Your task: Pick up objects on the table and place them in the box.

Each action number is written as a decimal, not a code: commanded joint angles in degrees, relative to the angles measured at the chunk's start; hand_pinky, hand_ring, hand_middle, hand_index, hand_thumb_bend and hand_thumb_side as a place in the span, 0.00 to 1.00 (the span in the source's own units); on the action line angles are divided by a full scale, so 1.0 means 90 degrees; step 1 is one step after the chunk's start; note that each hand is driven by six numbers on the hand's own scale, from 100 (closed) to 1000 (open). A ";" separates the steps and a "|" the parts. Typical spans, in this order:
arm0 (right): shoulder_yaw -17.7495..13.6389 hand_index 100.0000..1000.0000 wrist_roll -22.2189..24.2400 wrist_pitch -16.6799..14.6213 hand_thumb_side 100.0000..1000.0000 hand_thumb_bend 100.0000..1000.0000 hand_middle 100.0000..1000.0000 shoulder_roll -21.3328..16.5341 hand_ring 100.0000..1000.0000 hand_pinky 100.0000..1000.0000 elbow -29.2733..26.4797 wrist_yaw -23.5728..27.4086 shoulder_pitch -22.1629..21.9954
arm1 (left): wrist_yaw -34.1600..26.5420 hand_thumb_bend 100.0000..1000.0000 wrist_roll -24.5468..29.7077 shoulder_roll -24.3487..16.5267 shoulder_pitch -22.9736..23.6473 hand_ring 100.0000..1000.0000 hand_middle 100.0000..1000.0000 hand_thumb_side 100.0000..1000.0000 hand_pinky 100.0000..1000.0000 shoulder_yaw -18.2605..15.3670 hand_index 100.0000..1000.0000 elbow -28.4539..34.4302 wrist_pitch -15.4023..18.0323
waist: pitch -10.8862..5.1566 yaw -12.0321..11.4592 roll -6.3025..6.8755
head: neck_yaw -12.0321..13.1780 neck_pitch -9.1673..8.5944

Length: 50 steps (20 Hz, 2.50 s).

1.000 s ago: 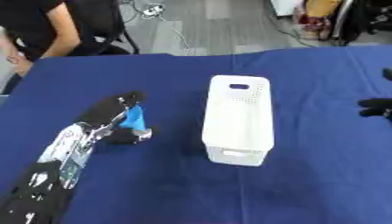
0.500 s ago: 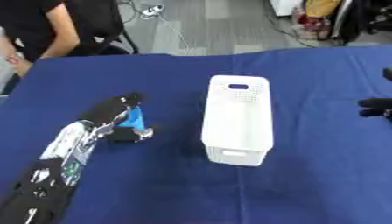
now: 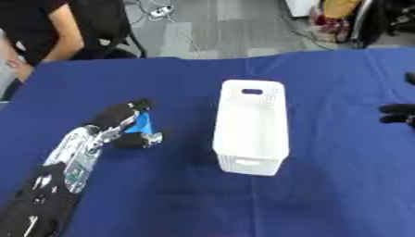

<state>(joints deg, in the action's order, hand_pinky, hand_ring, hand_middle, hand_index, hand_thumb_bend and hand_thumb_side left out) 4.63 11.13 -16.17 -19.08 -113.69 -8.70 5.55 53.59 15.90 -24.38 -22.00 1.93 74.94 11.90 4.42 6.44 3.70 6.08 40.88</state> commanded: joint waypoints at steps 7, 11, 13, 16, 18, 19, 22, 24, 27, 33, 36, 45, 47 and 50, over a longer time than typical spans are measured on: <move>-0.0011 1.00 0.0022 -0.0013 1.00 0.47 0.98 -0.0043 0.71 0.64 -0.0100 0.0026 0.0049 | 0.0021 0.64 0.0423 -0.0236 -0.0115 0.78 0.90 0.61 0.73 -0.0007 0.99 0.0094 0.0071 | -0.0085 0.0011 -0.0008 | -0.0017 -0.0017; -0.0009 1.00 0.0026 -0.0012 1.00 0.47 0.98 -0.0040 0.71 0.64 -0.0100 0.0029 0.0051 | 0.0152 0.36 0.0674 -0.0255 -0.0119 0.79 0.90 0.44 0.74 -0.0016 1.00 0.0118 0.0108 | -0.0086 0.0012 -0.0006 | -0.0017 -0.0015; -0.0008 1.00 0.0028 -0.0011 1.00 0.47 0.98 -0.0040 0.71 0.64 -0.0100 0.0030 0.0051 | 0.0205 0.19 0.0745 -0.0260 -0.0122 0.79 0.90 0.34 0.73 -0.0025 0.99 0.0126 0.0096 | -0.0087 0.0013 -0.0006 | -0.0016 -0.0017; -0.0008 1.00 0.0031 -0.0009 1.00 0.47 0.98 -0.0039 0.71 0.64 -0.0100 0.0032 0.0051 | 0.0260 0.00 0.0765 -0.0261 -0.0126 0.77 0.88 0.24 0.70 -0.0041 0.98 0.0144 0.0049 | -0.0090 0.0012 -0.0006 | -0.0018 -0.0023; -0.0009 1.00 0.0031 -0.0008 1.00 0.47 0.98 -0.0039 0.71 0.64 -0.0100 0.0032 0.0050 | 0.0267 0.00 0.0680 -0.0257 -0.0127 0.70 0.83 0.19 0.60 -0.0064 0.95 0.0165 -0.0017 | -0.0090 0.0009 -0.0007 | -0.0020 -0.0031; -0.0009 1.00 0.0032 -0.0009 1.00 0.47 0.98 -0.0040 0.71 0.64 -0.0100 0.0032 0.0049 | 0.0262 0.00 0.0611 -0.0254 -0.0126 0.63 0.80 0.18 0.51 -0.0070 0.93 0.0175 -0.0059 | -0.0089 0.0008 -0.0007 | -0.0019 -0.0034; -0.0011 1.00 0.0034 -0.0011 1.00 0.47 0.98 -0.0040 0.71 0.64 -0.0100 0.0028 0.0047 | 0.0228 0.00 0.0374 -0.0248 -0.0125 0.45 0.69 0.20 0.26 -0.0084 0.85 0.0193 -0.0185 | -0.0086 0.0006 -0.0008 | -0.0017 -0.0036; -0.0015 1.00 0.0033 -0.0012 1.00 0.47 0.98 -0.0041 0.71 0.64 -0.0100 0.0025 0.0045 | 0.0177 0.00 0.0180 -0.0244 -0.0122 0.27 0.52 0.22 0.00 -0.0096 0.68 0.0198 -0.0277 | -0.0084 0.0006 -0.0009 | -0.0015 -0.0040; -0.0019 1.00 0.0027 -0.0017 1.00 0.47 0.98 -0.0042 0.71 0.64 -0.0100 0.0021 0.0046 | 0.0077 0.00 -0.0043 -0.0243 -0.0115 0.16 0.44 0.24 0.00 -0.0078 0.56 0.0174 -0.0357 | -0.0082 0.0008 -0.0009 | -0.0011 -0.0042; -0.0023 1.00 0.0021 -0.0021 1.00 0.47 0.98 -0.0046 0.71 0.64 -0.0100 0.0024 0.0046 | -0.0052 0.00 -0.0069 -0.0244 -0.0108 0.00 0.22 0.28 0.00 -0.0019 0.24 0.0076 -0.0345 | -0.0083 0.0011 -0.0009 | -0.0011 -0.0051; -0.0025 1.00 0.0021 -0.0022 1.00 0.47 0.98 -0.0046 0.71 0.64 -0.0100 0.0023 0.0045 | -0.0072 0.00 0.0037 -0.0239 -0.0103 0.00 0.20 0.29 0.00 -0.0010 0.20 0.0043 -0.0302 | -0.0082 0.0011 -0.0009 | -0.0014 -0.0049; -0.0029 1.00 0.0019 -0.0024 1.00 0.47 0.98 -0.0047 0.71 0.64 -0.0100 0.0021 0.0041 | -0.0108 0.00 0.0080 -0.0238 -0.0125 0.00 0.19 0.29 0.00 -0.0050 0.17 0.0102 -0.0294 | -0.0083 0.0009 -0.0011 | -0.0018 -0.0060; -0.0032 1.00 0.0018 -0.0023 1.00 0.47 0.98 -0.0047 0.71 0.64 -0.0100 0.0019 0.0034 | -0.0142 0.00 -0.0045 -0.0206 -0.0199 0.00 0.19 0.30 0.00 -0.0153 0.17 0.0257 -0.0339 | -0.0085 0.0001 -0.0016 | -0.0035 -0.0062; -0.0036 1.00 0.0015 -0.0020 1.00 0.47 0.98 -0.0046 0.71 0.64 -0.0100 0.0014 0.0016 | -0.0348 0.00 -0.0393 -0.0123 -0.0445 0.00 0.21 0.37 0.00 -0.0432 0.17 0.0838 -0.0512 | -0.0096 -0.0018 -0.0026 | -0.0035 -0.0048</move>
<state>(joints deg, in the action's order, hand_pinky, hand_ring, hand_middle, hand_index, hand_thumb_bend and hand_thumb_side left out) 4.61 11.28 -16.29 -19.08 -113.69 -8.67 5.48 51.24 13.49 -24.72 -24.80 -0.52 79.73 7.77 4.29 6.32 3.62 6.04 40.80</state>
